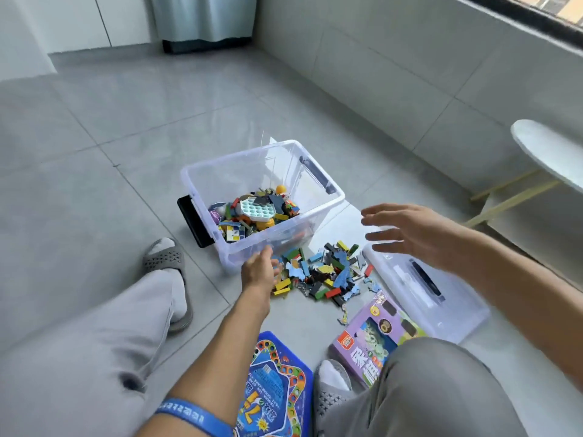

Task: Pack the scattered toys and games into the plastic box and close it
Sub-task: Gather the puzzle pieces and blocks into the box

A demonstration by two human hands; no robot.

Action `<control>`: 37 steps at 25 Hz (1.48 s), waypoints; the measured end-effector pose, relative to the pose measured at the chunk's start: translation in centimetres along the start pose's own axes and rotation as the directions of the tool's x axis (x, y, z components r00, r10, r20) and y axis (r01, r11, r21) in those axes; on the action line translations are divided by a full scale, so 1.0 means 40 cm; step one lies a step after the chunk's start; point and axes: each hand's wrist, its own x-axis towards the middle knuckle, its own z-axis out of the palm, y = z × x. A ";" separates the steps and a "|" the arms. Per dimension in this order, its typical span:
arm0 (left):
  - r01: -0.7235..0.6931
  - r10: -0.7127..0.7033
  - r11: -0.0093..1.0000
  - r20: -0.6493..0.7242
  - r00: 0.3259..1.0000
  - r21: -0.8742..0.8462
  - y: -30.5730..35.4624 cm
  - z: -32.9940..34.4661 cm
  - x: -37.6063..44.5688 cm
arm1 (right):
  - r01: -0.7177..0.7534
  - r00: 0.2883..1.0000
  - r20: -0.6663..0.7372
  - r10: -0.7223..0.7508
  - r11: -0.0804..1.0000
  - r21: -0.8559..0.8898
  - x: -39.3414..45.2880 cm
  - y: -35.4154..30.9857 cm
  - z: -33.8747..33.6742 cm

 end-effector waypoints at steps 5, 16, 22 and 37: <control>0.053 -0.004 0.917 -0.122 0.992 0.396 -0.153 -0.032 0.150 | -0.135 0.989 0.047 0.137 0.989 -0.054 0.228 0.303 0.080; -0.059 0.290 0.431 -0.076 0.954 0.900 -0.391 0.021 0.450 | 0.116 0.955 -0.050 -0.291 0.527 -0.842 0.555 0.861 0.173; 0.044 0.218 0.626 -0.229 0.949 0.778 -0.361 0.032 0.457 | 0.166 0.905 -0.135 -0.403 0.627 -0.761 0.587 0.887 0.180; 0.025 -0.052 0.855 0.037 0.998 0.518 -0.411 0.106 0.446 | 0.131 0.962 -0.146 -0.232 0.856 -0.501 0.623 0.866 0.229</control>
